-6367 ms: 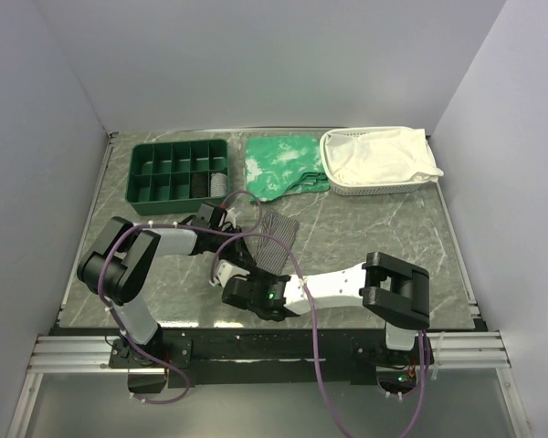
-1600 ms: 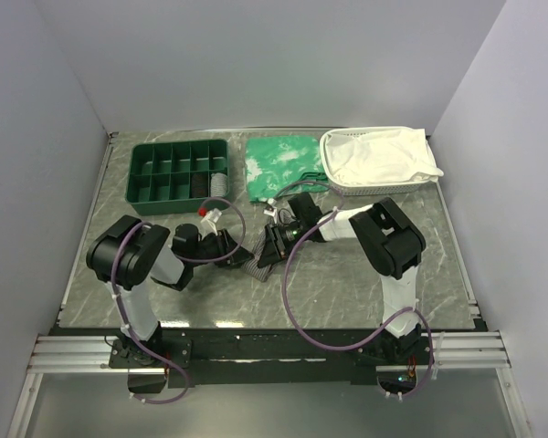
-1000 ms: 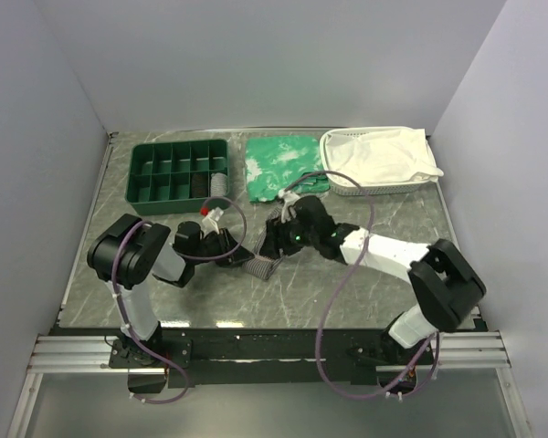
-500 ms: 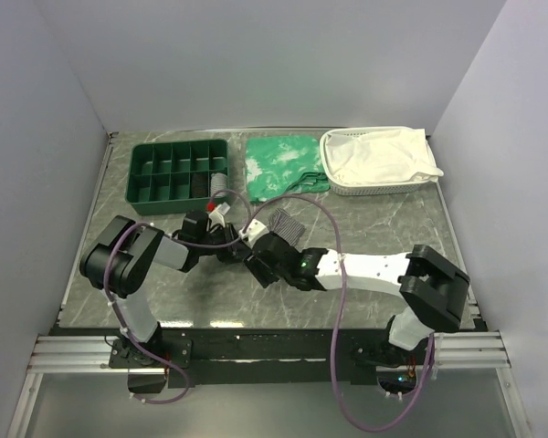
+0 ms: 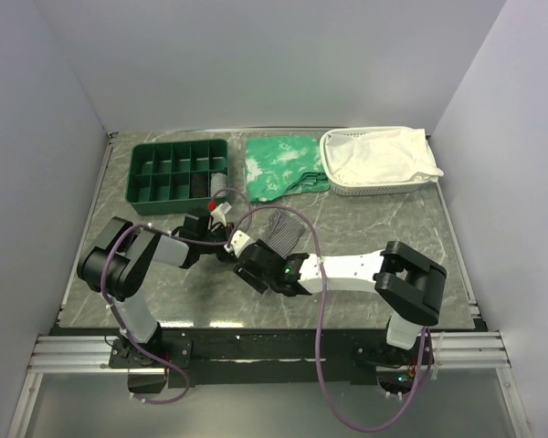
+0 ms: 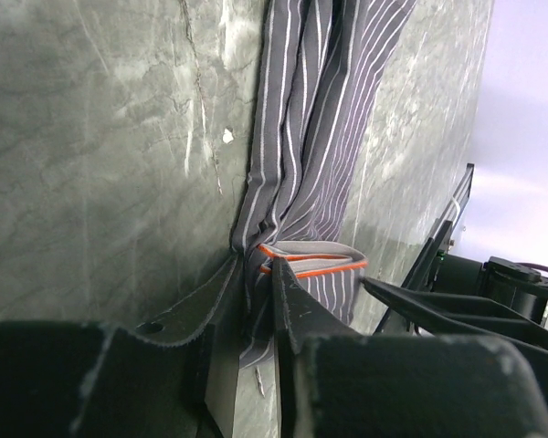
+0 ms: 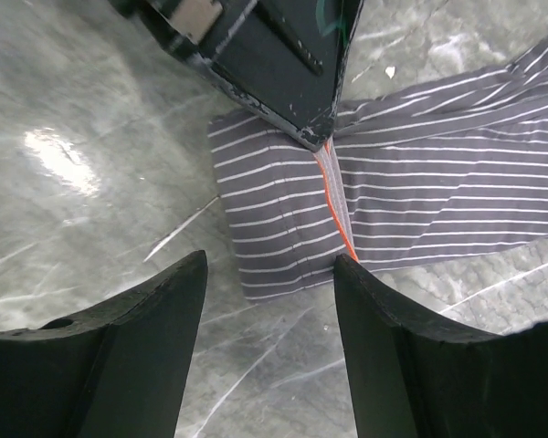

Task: Roll the underwear
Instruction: Roll the underwear to the center of the board.

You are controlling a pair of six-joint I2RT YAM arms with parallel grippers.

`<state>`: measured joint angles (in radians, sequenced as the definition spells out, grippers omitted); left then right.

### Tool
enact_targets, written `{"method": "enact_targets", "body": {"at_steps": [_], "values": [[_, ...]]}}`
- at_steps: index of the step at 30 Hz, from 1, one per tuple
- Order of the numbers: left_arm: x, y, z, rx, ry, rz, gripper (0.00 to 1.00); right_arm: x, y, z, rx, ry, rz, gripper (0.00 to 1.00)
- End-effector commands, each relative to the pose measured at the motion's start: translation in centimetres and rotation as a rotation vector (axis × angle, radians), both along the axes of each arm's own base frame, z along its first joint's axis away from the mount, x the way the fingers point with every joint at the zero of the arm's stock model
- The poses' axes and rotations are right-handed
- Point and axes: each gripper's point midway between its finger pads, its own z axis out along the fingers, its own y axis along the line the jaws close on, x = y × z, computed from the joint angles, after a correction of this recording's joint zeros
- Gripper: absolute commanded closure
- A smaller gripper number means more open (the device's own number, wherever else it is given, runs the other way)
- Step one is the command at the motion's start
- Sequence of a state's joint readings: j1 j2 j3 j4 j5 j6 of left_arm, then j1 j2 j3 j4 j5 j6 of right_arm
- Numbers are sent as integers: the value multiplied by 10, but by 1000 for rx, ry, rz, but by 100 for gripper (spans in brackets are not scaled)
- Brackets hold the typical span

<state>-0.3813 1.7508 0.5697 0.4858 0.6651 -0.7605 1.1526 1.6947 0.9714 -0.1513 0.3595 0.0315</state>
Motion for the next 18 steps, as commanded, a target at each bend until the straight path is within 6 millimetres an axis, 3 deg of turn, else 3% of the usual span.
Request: {"method": "enact_targets", "body": {"at_steps": [1, 15, 18], "values": [[-32, 20, -41, 147, 129, -6, 79, 9, 5, 3, -10, -39, -16, 36], [-32, 18, -39, 139, 131, -27, 79, -2, -4, -34, -58, 30, -20, 42], [-31, 17, -38, 137, 126, -30, 79, -7, -9, -42, -68, 51, -24, 46]]}}
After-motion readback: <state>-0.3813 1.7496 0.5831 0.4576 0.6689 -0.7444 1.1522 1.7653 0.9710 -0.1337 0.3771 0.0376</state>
